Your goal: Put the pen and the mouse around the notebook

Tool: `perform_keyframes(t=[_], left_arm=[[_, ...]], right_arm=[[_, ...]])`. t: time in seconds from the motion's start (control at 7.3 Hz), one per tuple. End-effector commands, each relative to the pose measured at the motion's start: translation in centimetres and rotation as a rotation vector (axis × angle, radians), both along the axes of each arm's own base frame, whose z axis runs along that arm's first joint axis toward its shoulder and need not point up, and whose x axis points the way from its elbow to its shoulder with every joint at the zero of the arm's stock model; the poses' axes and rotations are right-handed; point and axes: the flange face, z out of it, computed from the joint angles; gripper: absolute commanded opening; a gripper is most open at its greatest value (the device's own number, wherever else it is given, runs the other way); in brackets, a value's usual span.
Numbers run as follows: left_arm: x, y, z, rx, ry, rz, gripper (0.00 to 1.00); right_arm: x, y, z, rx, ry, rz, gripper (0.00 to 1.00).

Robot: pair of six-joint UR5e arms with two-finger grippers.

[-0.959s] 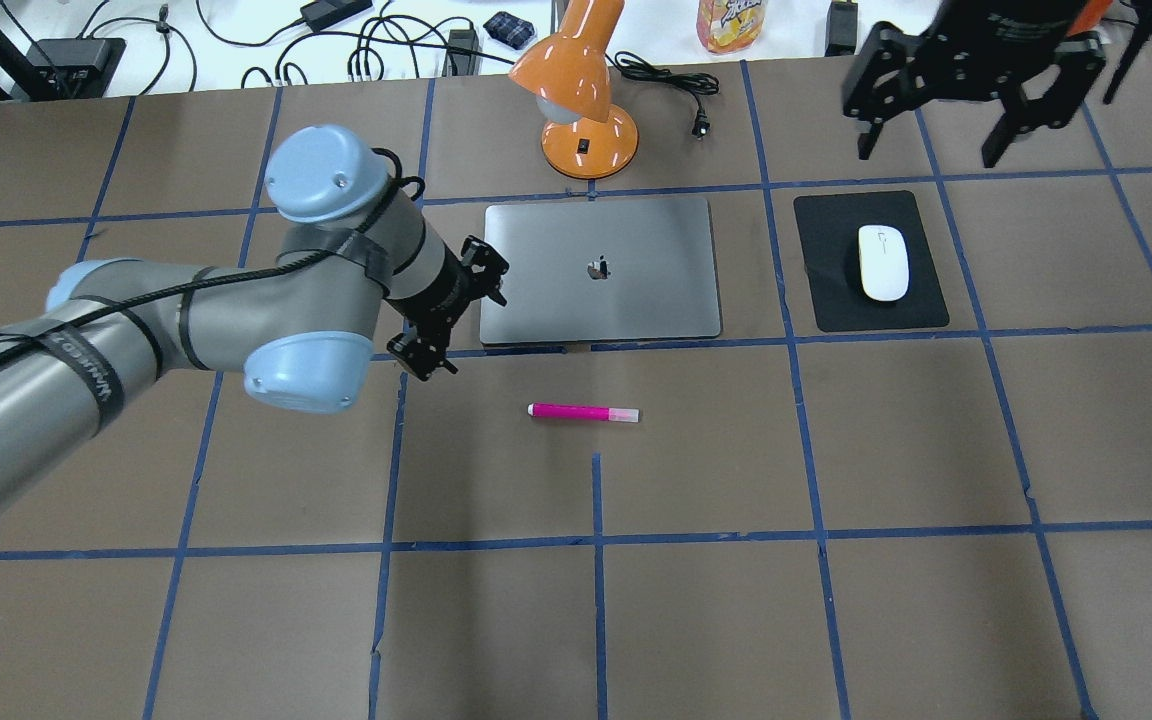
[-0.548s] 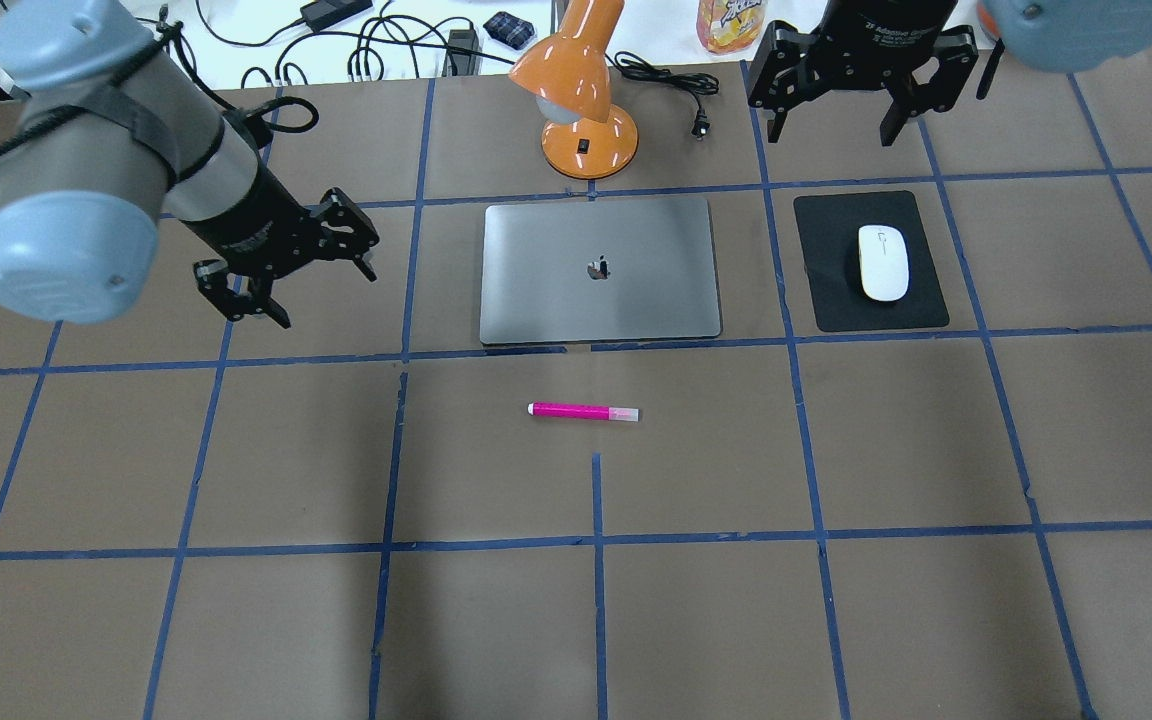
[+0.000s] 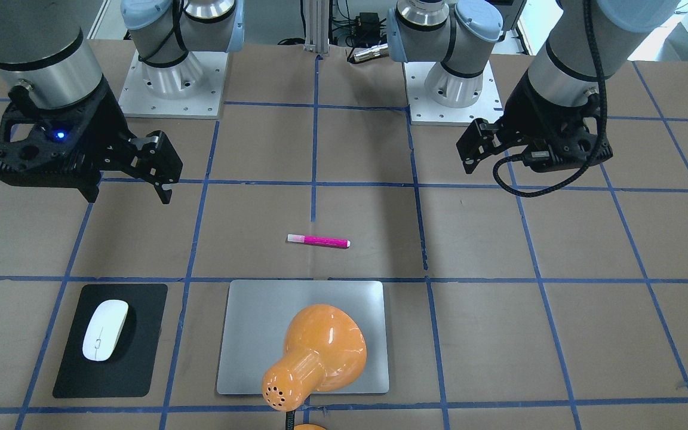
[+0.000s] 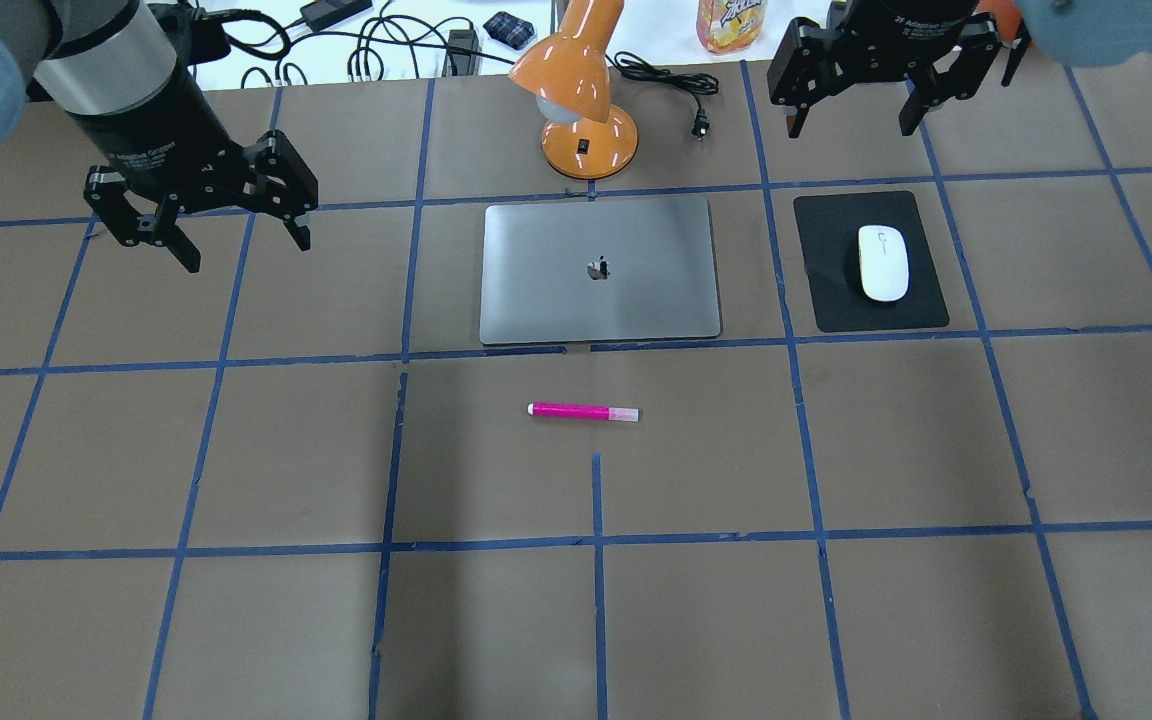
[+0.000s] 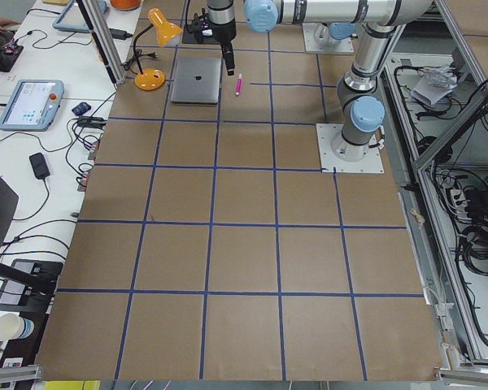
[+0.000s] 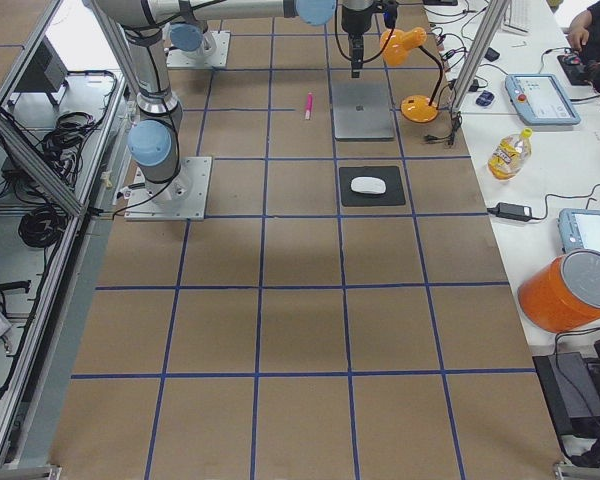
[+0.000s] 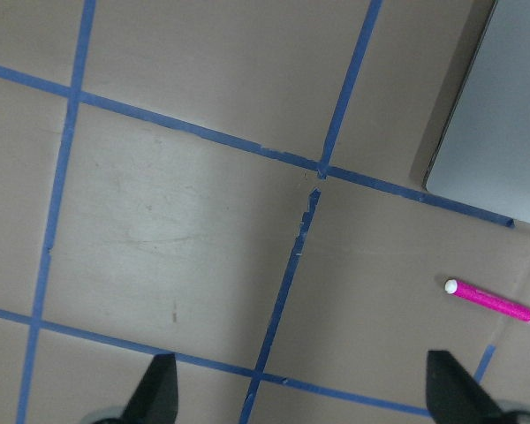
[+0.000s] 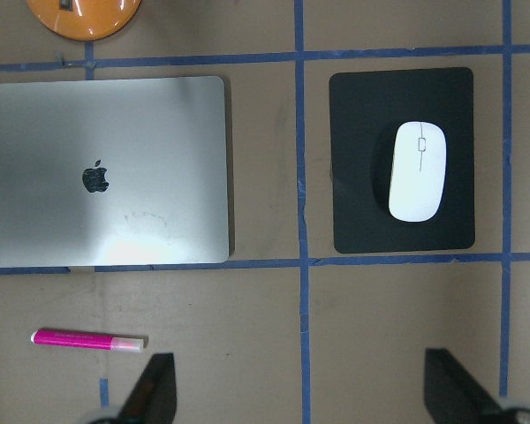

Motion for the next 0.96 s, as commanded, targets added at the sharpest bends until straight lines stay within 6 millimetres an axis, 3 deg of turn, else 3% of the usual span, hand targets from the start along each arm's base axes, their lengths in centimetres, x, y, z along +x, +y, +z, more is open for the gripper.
perform_keyframes(t=[0.0, 0.82], left_arm=[[-1.66, 1.8, 1.97, -0.017, -0.016, -0.042, 1.0], [-1.27, 1.45, 1.82, -0.026, -0.032, -0.037, 1.0]], right_arm=[[-0.71, 0.02, 0.3, -0.005, 0.001, -0.007, 1.0], [-0.76, 0.05, 0.38, -0.006, -0.002, -0.01, 1.0]])
